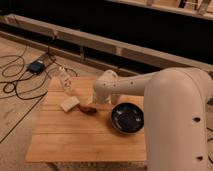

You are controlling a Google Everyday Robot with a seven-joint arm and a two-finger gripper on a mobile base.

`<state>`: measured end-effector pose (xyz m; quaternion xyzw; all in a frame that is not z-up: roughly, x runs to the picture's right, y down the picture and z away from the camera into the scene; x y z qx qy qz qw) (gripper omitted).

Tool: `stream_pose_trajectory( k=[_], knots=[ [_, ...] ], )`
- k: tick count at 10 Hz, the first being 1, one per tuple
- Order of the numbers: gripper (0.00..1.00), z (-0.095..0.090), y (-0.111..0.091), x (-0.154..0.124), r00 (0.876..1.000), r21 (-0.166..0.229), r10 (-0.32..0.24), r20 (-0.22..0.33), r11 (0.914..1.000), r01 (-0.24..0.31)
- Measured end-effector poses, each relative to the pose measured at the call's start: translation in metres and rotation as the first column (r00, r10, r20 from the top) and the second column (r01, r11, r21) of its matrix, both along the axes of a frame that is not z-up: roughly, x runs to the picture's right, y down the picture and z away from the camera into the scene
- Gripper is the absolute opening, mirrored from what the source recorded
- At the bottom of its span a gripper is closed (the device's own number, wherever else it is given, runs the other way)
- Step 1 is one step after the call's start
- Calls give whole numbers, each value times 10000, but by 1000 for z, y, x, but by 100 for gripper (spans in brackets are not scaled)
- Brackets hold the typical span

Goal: Push the ceramic bowl across the table

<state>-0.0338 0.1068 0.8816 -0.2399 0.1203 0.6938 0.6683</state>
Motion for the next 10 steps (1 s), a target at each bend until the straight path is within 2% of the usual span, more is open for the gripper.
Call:
stream_pose_trajectory(
  k=[6,10],
  knots=[
    [80,-5,15,47,9914,-159,954,-899,9951,-972],
    [80,-13,28,69,9843,-312,1246,-1254,9911,-1294]
  ],
)
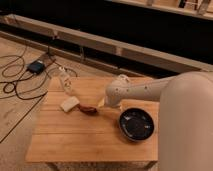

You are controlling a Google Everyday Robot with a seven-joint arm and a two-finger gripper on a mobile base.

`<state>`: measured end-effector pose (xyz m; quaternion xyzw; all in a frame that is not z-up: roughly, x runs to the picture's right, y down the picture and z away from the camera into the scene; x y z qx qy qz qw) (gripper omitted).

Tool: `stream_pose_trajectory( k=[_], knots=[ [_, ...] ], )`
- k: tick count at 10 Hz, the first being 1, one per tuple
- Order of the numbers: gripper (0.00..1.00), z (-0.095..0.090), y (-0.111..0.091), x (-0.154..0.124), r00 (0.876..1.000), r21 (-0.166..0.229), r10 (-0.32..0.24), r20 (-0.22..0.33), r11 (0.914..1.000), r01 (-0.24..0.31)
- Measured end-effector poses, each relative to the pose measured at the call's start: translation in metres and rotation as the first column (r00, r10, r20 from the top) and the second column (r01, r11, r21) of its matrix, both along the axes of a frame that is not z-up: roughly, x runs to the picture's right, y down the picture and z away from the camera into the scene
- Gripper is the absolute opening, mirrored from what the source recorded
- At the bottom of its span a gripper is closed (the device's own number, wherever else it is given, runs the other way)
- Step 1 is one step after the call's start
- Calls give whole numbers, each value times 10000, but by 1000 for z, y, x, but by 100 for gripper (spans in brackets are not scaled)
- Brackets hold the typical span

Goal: Push the ceramic bowl across the table

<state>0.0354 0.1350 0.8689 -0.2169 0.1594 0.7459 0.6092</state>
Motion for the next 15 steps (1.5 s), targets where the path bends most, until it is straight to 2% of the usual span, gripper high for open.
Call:
stream_pose_trajectory(
  k=[5,11,13,15],
  knots=[
    [80,-17,24,34,9979,-386,293,-577,9988,-315],
    [80,-29,40,61,9923,-420,670,-1046,9965,-717],
    [80,-31,35,59,9933,-265,667,-948,9972,-695],
    [80,-32,21,44,9975,-11,426,-565,9991,-428]
  ],
)
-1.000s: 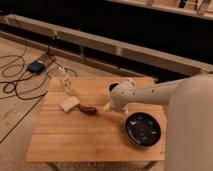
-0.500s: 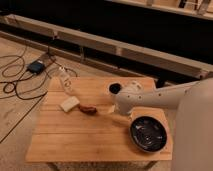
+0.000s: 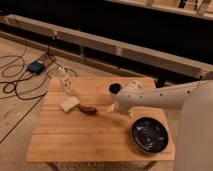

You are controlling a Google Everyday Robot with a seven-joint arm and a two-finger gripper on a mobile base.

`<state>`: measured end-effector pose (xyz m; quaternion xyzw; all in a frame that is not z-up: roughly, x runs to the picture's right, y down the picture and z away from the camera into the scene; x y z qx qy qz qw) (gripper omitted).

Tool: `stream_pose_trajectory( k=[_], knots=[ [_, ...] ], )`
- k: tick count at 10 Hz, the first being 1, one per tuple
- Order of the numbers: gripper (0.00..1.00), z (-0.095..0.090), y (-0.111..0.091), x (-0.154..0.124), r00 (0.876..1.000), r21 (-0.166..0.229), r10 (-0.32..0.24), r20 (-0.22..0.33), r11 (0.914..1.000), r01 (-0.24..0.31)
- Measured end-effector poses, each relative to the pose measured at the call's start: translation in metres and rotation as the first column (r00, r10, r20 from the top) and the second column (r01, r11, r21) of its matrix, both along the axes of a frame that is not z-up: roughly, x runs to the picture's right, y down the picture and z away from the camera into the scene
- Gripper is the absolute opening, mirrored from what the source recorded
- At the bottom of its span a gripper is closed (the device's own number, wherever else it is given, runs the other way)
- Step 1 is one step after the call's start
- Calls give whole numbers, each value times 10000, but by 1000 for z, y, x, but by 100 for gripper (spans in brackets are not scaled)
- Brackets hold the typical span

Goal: Push the ceramic bowl across the table

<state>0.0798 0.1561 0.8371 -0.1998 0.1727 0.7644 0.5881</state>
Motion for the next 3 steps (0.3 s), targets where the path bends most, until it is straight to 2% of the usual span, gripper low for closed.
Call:
stream_pose_trajectory(
  k=[3],
  knots=[
    [80,0,1,2,10000,-15,10,-28,10000,-10]
  ],
)
